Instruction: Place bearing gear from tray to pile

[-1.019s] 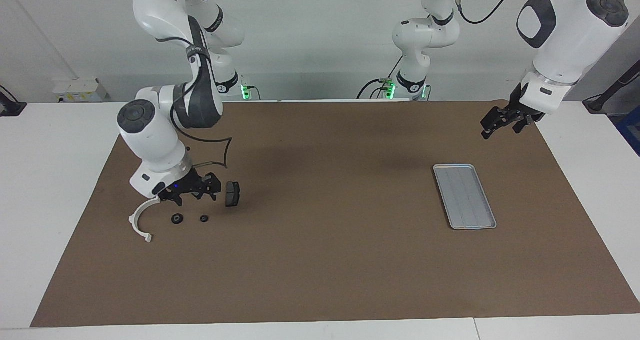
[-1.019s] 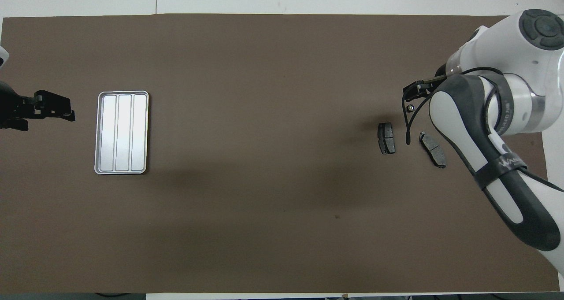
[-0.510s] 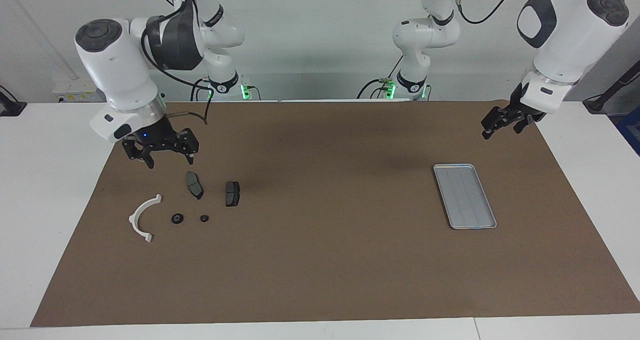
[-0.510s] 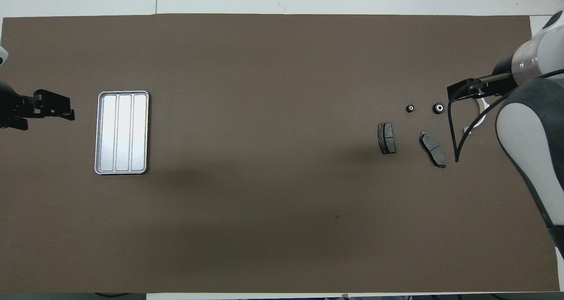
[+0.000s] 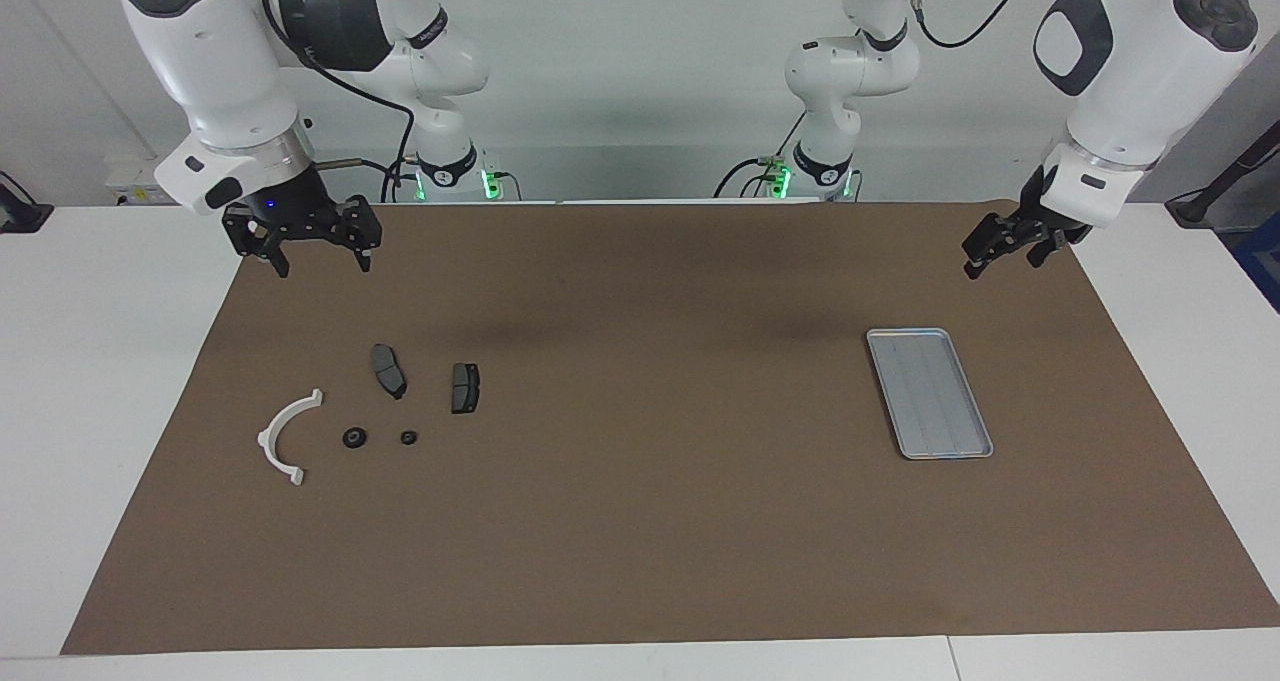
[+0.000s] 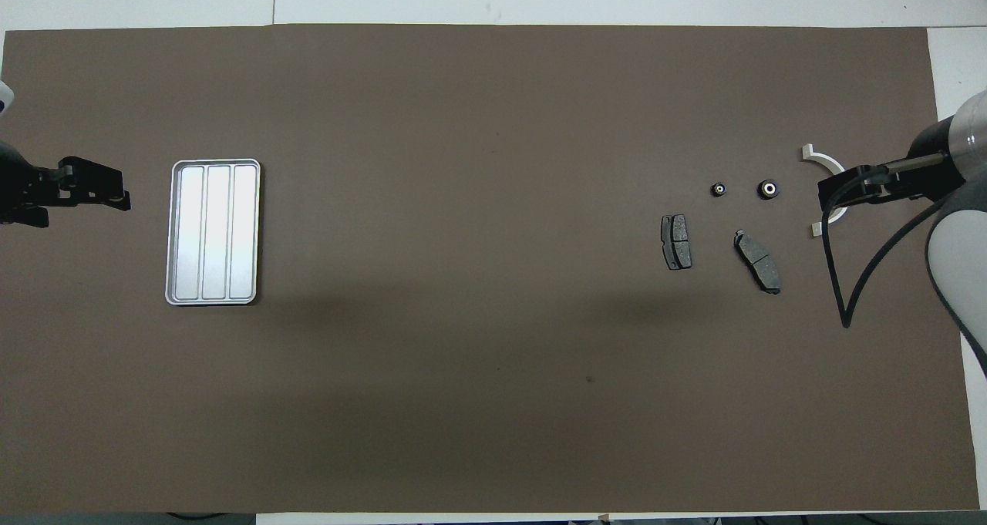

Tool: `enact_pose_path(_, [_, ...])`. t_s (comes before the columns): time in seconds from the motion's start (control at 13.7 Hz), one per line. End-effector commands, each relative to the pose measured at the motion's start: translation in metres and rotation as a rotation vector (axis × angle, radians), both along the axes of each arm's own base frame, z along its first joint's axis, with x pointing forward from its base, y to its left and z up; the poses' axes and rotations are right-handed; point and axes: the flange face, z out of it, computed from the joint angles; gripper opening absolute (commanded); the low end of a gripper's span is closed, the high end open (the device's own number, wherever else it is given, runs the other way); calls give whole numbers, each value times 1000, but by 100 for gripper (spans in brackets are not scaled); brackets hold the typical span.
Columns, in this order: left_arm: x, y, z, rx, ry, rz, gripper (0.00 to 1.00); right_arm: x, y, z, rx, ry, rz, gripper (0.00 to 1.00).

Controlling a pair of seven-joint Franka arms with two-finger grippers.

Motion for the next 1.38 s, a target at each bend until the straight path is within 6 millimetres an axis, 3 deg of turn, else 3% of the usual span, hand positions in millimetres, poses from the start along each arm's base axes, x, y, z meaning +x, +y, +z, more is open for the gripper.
enact_pose_path(0.0, [-4,0,5,14,-18,-8,100,-5,-6,5,-16,20,-26,100])
enact_pose_path(0.36, [-4,-1,5,14,-18,-10,100,-18,-7,15,0,37,-38,100])
enact_pose_path(0.58, [-4,-1,5,14,-18,-10,100,-23,-17,11,-3,39,-53,100])
enact_pose_path(1.31, [-5,-1,6,14,-21,-8,100,-25,-28,12,-1,34,-108,100])
